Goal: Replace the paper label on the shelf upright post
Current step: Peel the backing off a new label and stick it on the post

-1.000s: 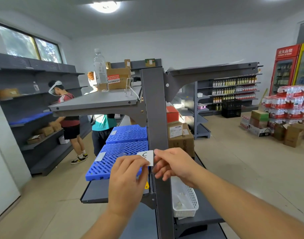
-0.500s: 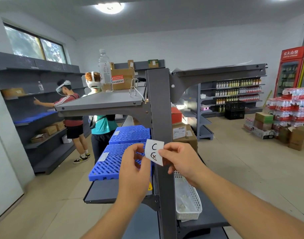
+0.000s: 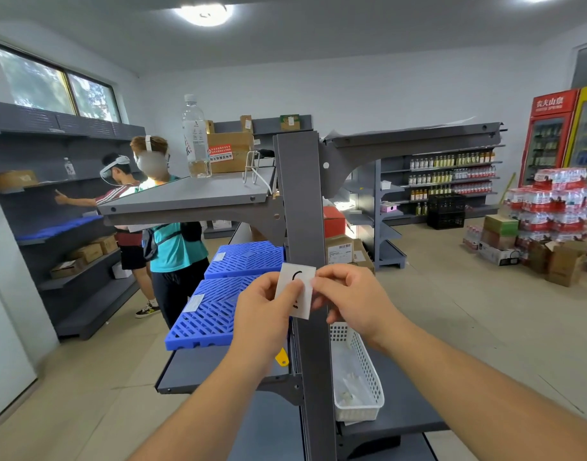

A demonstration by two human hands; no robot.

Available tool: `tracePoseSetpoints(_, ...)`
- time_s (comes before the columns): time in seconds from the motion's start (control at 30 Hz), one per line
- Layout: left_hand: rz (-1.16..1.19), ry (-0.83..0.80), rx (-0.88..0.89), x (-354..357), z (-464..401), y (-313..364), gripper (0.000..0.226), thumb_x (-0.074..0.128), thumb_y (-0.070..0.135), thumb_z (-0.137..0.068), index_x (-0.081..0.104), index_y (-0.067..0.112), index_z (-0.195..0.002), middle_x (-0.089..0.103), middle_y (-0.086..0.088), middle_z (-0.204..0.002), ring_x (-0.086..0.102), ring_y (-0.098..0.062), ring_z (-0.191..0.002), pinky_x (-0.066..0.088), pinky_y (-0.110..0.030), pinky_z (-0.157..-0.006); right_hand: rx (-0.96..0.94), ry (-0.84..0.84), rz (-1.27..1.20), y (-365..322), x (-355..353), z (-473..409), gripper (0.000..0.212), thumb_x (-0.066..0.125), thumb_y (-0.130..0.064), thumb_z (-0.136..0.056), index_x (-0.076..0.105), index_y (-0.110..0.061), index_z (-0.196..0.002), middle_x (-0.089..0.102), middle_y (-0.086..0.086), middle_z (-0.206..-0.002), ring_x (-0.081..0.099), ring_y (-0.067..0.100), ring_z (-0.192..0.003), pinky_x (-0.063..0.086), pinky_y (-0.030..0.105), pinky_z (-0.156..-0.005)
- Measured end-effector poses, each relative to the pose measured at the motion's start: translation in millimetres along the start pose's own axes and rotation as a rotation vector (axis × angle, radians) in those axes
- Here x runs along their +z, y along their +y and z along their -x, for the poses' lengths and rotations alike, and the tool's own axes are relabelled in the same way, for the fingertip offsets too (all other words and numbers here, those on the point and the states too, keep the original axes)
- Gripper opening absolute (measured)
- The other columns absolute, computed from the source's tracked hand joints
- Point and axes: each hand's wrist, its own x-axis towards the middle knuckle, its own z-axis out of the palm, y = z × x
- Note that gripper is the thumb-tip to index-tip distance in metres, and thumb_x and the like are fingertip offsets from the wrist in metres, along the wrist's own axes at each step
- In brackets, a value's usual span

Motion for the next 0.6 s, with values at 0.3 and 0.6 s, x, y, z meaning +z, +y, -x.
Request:
tracePoseSetpoints(0.3,0.046,-0.092,-0.048,-1,3,3,0.010,0.072,0.021,-0.095,0.078,0.021,-0.103,0.083,0.005,-0.093,0.075,-0.003,-0.078,0.054,-0.011,-0.059,-0.002,-0.012,0.017,-16,-22,-3,0.017,0.063,-0.014,-0.100,0.077,-0.010,-0.091,0.072,-0.002,-0.071,0.060,0.013,-0.065,0.048,0.022,-0.051)
tracePoseSetpoints(0.6,0.030,-0.100,-0.059,-1,7,6,0.010,0.071,0.021,-0.095,0.078,0.023,-0.102,0.081,0.004,-0.095,0.073,-0.008,-0.085,0.053,-0.017,-0.065,-0.032,-0.019,0.033,-17,-21,2,0.019,0.063,-0.010,-0.098,0.076,-0.010,-0.085,0.071,-0.002,-0.067,0.058,0.011,-0.063,0.047,0.019,-0.052)
